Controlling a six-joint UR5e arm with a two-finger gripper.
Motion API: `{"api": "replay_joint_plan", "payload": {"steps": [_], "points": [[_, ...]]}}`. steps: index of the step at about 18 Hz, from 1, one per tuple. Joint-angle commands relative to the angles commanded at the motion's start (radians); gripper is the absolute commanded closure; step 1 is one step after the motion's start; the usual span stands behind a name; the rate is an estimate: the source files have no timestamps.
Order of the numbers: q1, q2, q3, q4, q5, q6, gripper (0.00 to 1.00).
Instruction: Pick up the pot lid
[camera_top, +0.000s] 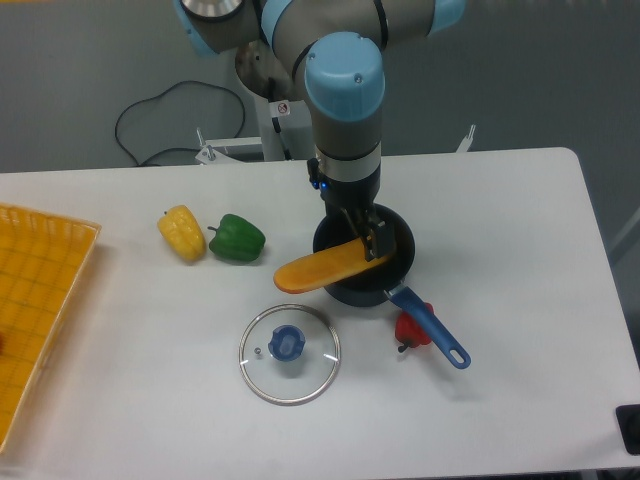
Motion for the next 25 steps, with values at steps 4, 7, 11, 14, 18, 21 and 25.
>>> {"api": "replay_joint_plan", "payload": {"steps": [4, 7, 11, 14, 18, 21, 25], "points": [[-0.002, -0.002, -0.006, 0.002, 0.003, -0.002, 0.00], [-0.005, -0.002, -0.008, 0.002, 0.003, -0.002, 0.00], [-0.008, -0.003, -0.008, 0.002, 0.002, -0.023, 0.00], [-0.008, -0.005, -0.009, 0.003, 0.002, -0.023, 0.00], [-0.008, -0.003, -0.018, 0.002, 0.011, -0.017, 0.00], [-0.008, -0.005, -0.023, 0.002, 0.009, -0.018, 0.00], [-0.008, -0.005, -0.023, 0.002, 0.008, -0.020, 0.00]]}}
